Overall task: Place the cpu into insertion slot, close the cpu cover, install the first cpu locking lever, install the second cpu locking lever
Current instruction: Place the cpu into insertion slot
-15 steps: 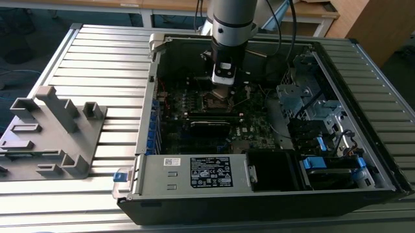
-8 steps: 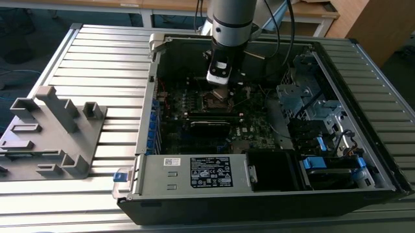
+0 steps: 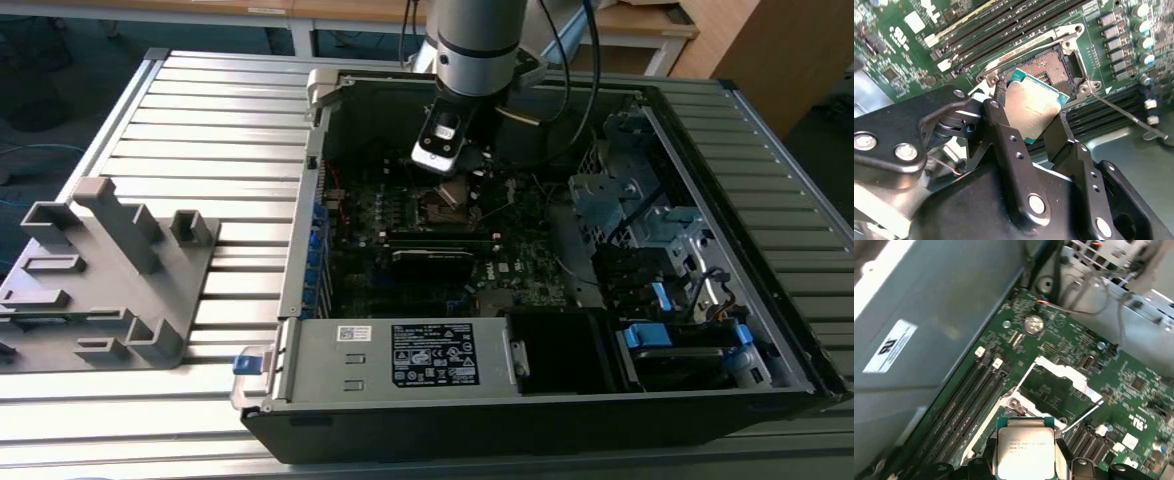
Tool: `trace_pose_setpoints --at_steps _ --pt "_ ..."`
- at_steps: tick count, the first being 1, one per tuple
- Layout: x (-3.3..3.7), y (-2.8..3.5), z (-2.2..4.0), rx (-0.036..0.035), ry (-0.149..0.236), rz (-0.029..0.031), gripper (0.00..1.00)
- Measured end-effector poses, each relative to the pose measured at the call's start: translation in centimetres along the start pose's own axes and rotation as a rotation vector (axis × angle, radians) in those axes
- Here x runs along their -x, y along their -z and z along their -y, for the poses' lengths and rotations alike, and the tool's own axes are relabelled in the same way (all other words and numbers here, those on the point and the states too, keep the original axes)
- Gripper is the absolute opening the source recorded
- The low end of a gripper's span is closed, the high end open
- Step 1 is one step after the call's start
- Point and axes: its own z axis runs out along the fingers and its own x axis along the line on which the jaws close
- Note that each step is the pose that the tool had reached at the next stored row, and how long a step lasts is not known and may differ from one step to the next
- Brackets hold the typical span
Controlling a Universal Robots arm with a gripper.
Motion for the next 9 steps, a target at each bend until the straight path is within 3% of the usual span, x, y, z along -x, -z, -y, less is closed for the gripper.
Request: trace_pose_setpoints --at_steps 9 --pt "0.00 -0.13 0.01 0.0028 -0.162 0.0140 0.54"
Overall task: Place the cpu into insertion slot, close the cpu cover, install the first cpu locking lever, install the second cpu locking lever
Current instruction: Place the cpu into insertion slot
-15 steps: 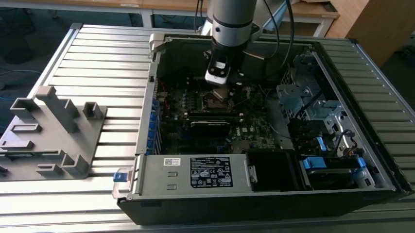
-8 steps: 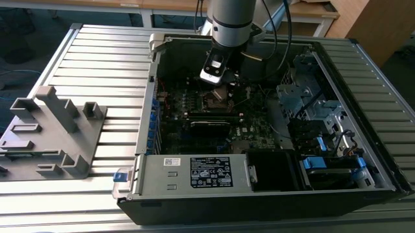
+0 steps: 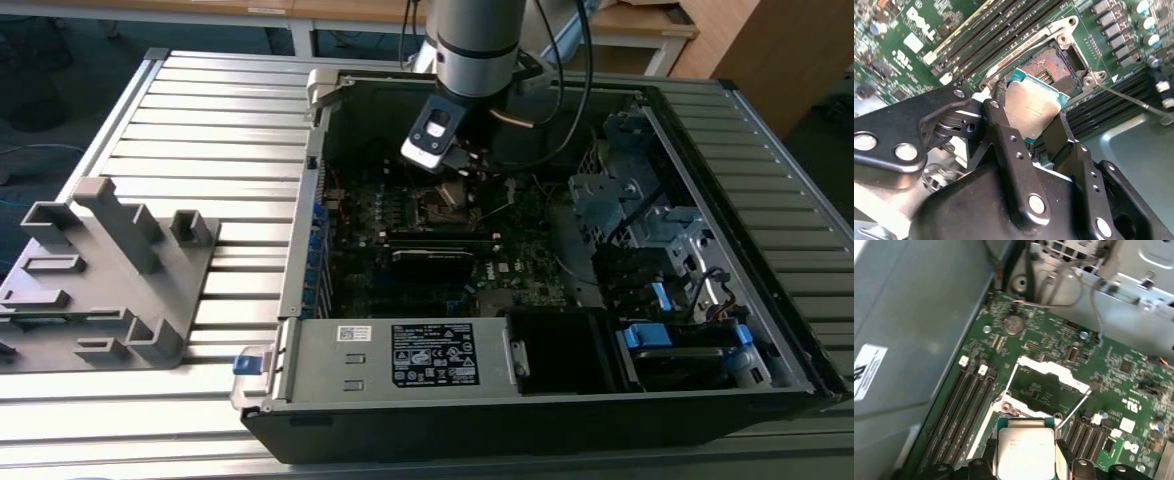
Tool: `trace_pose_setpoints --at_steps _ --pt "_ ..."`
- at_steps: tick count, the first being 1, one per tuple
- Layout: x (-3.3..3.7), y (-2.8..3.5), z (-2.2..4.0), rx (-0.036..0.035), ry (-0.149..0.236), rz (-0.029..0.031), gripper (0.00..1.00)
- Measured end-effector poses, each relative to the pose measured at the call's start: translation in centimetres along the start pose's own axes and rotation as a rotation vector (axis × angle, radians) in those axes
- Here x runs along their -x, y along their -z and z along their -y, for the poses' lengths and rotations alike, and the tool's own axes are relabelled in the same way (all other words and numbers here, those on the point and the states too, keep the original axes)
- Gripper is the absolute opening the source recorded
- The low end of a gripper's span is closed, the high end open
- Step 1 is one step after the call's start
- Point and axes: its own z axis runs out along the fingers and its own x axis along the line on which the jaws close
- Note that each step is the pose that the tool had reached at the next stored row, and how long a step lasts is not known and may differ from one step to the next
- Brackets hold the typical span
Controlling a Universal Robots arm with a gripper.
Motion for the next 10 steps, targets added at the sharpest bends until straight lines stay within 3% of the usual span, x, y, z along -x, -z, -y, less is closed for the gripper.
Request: trace_pose_setpoints --at_steps 10 --pt "0.01 -0.14 0.02 0.0030 -0.180 0.0156 0.54"
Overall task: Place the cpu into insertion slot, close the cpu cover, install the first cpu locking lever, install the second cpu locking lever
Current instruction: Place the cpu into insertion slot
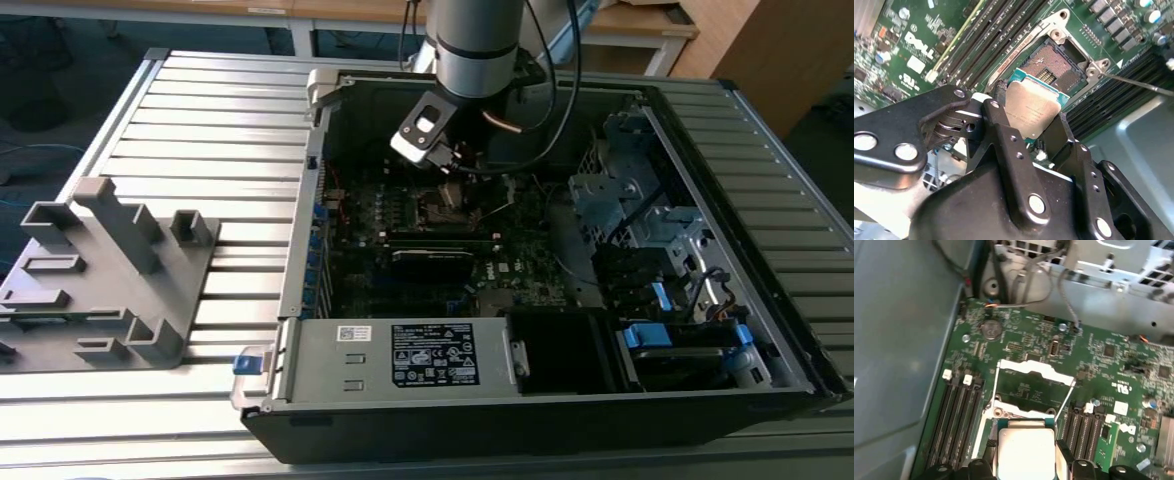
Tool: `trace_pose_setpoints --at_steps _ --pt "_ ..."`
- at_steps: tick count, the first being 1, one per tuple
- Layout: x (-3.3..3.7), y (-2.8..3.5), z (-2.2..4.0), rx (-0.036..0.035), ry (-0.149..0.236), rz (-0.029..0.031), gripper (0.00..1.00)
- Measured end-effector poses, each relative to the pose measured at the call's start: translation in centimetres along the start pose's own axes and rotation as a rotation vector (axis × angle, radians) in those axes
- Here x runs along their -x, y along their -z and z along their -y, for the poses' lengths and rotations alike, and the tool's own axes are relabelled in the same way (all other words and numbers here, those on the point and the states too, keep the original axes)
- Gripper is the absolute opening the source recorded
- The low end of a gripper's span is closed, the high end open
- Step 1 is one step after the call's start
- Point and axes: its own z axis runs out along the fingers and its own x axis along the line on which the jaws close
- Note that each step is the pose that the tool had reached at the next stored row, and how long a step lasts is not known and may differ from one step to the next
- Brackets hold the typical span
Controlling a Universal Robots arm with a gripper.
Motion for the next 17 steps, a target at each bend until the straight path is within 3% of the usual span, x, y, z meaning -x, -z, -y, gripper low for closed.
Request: trace_pose_setpoints --at_steps 7,12,17 --pt "-0.02 0.00 0.05 0.0003 -0.013 0.0011 0.54" --pt "-0.18 0.04 0.72 0.0003 -0.018 0.0015 0.54" --pt "-0.19 -0.04 0.79 0.0017 -0.096 0.0083 0.54"
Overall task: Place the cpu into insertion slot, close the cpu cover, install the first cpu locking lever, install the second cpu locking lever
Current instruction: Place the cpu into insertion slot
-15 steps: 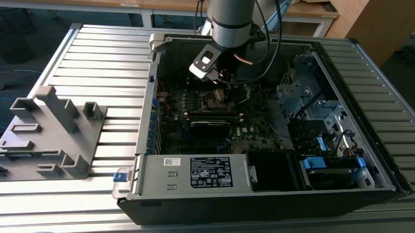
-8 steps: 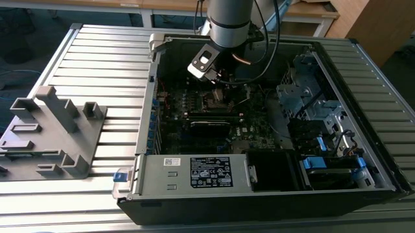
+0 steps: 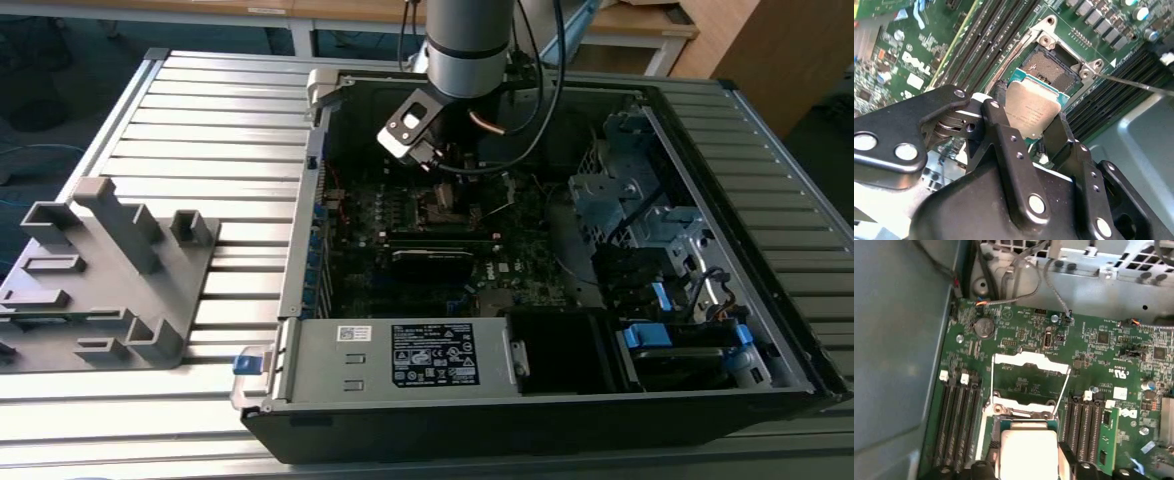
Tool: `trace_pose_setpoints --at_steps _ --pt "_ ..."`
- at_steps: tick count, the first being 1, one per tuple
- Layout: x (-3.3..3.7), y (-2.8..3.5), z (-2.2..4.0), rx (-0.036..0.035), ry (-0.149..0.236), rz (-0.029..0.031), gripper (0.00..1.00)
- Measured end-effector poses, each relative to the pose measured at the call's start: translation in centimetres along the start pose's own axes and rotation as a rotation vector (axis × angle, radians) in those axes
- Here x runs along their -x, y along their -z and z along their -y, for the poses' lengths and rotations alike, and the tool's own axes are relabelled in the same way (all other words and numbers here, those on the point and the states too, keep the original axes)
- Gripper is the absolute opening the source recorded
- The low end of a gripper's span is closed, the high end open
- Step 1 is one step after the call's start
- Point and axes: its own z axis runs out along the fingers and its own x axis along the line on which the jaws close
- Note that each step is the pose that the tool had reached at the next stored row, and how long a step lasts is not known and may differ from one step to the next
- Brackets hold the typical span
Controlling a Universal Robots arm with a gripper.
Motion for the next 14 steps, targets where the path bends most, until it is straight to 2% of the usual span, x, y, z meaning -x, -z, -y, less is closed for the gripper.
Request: trace_pose_setpoints --at_steps 4,8,14 --pt "0.00 -0.06 0.01 0.0011 -0.069 0.0060 0.54" --pt "0.00 -0.06 0.01 0.0012 -0.071 0.0061 0.54" --pt "-0.17 -0.11 0.35 0.0013 -0.070 0.0060 0.54"
